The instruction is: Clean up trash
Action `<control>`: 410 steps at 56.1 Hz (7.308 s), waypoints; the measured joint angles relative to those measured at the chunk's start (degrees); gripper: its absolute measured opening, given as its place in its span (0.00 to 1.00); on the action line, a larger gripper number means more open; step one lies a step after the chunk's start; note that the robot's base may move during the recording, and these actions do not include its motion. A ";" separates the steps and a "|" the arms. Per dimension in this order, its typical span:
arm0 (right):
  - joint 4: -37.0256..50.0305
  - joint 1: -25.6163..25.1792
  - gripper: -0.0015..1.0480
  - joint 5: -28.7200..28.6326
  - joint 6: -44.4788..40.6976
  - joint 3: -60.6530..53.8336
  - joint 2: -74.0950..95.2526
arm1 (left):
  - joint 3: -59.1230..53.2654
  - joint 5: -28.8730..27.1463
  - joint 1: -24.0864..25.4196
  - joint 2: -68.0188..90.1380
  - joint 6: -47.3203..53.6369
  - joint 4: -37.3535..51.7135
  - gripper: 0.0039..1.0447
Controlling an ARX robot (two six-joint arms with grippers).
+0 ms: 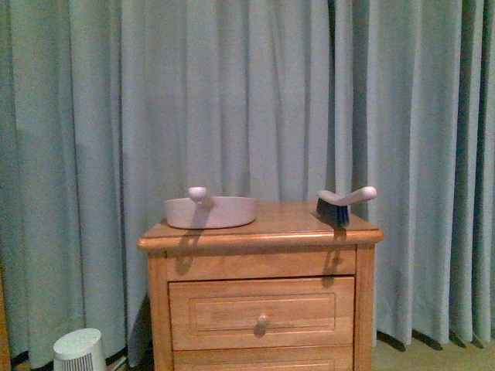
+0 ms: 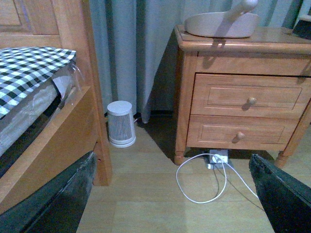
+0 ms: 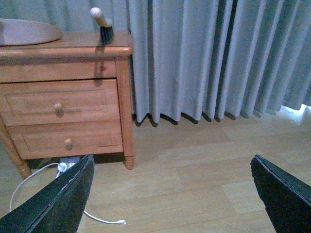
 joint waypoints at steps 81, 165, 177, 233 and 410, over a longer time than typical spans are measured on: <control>0.00 0.00 0.93 -0.02 -0.02 -0.02 -0.02 | 0.00 -0.02 0.00 -0.02 0.00 0.00 0.93; 0.00 0.00 0.93 0.00 0.00 0.00 -0.02 | 79.78 -14.56 -24.39 94.86 1.66 -18.88 0.93; 0.00 0.00 0.93 0.02 0.00 -0.02 -0.02 | 89.18 -17.94 -26.67 106.57 -1.05 -21.38 0.93; 0.00 0.00 0.93 0.00 -0.02 -0.02 -0.02 | 90.25 -20.79 -24.13 118.40 -5.09 -19.02 0.65; -21.77 11.82 0.93 5.46 26.08 76.61 101.24 | 20.50 4.52 0.63 18.49 1.66 22.18 0.27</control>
